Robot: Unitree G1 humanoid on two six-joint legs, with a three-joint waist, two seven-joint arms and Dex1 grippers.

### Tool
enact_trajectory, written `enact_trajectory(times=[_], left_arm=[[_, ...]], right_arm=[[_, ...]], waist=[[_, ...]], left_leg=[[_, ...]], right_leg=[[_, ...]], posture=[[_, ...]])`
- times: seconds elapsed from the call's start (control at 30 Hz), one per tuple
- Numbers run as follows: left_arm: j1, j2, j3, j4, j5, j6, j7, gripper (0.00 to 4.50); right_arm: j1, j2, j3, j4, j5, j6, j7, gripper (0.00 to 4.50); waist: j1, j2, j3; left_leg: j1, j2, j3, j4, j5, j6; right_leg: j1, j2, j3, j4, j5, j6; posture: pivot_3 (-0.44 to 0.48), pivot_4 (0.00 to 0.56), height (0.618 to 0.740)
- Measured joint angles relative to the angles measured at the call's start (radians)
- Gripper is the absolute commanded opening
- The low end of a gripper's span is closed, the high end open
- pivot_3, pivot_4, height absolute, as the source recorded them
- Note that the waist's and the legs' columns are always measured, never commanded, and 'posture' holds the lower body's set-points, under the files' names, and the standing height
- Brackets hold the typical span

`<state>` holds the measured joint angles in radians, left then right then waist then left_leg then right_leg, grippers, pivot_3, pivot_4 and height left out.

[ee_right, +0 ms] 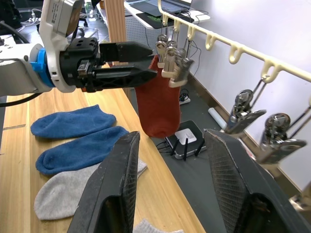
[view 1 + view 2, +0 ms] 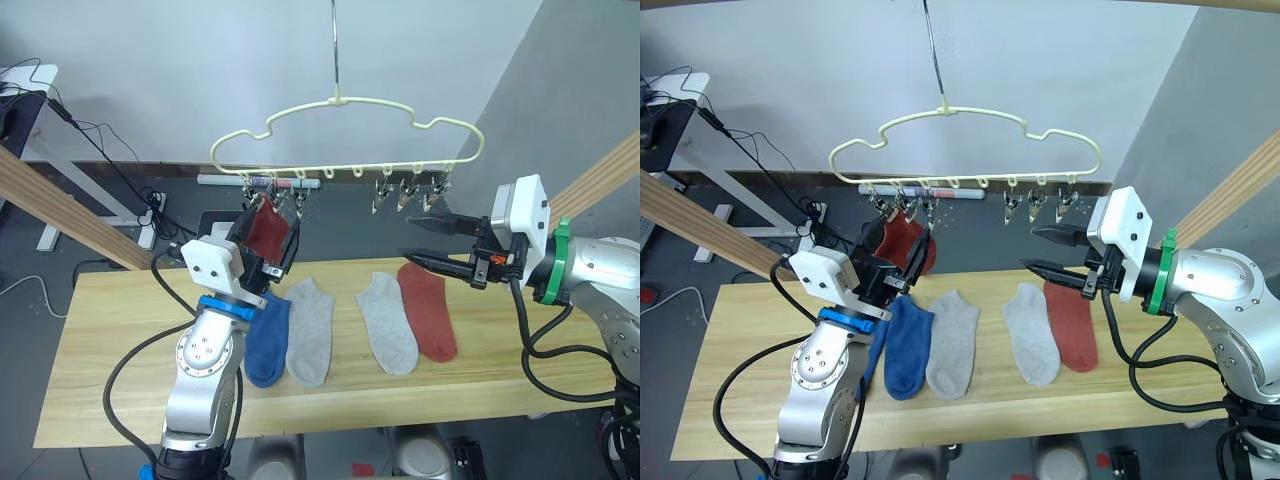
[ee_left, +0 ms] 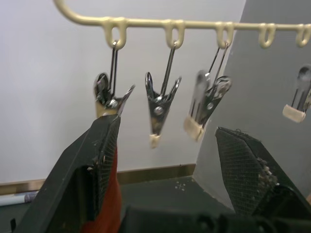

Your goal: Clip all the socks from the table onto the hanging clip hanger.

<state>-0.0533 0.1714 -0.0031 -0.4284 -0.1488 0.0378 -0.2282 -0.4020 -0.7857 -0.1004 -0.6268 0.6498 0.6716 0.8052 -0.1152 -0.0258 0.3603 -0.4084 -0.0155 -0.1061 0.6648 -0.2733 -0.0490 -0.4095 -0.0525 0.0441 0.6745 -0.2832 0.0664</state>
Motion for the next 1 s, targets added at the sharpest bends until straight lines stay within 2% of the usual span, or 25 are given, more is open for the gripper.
enact_trajectory(times=[0.23,0.33,1.0], left_arm=[[-0.009,-0.009,0.0,0.017,0.003,0.002,0.0,3.43],[-0.019,-0.011,0.001,0.03,0.006,0.002,0.001,2.91],[-0.09,-0.019,0.022,0.068,0.017,0.02,0.042,2.91]], right_arm=[[0.0,0.0,0.0,0.0,0.0,0.0,0.0,2.17],[0.0,0.0,0.0,0.0,0.0,0.0,-0.001,2.17],[-0.001,-0.004,0.0,0.0,0.0,0.0,-0.003,2.17]], waist=[[0.0,0.0,0.0],[0.0,0.0,0.0],[-0.001,0.0,0.0]], left_leg=[[0.0,0.0,0.0,0.0,0.0,0.0],[0.0,0.0,0.0,0.0,0.0,0.0],[0.0,0.0,0.0,0.001,0.0,0.0]], right_leg=[[0.0,0.0,0.0,0.0,0.0,0.0],[0.0,0.0,0.0,0.0,0.0,0.0],[0.0,0.0,0.0,0.001,0.0,0.0]], posture=[[-0.272,0.352,0.74],[-0.277,0.355,0.74],[-0.28,0.358,0.74]])
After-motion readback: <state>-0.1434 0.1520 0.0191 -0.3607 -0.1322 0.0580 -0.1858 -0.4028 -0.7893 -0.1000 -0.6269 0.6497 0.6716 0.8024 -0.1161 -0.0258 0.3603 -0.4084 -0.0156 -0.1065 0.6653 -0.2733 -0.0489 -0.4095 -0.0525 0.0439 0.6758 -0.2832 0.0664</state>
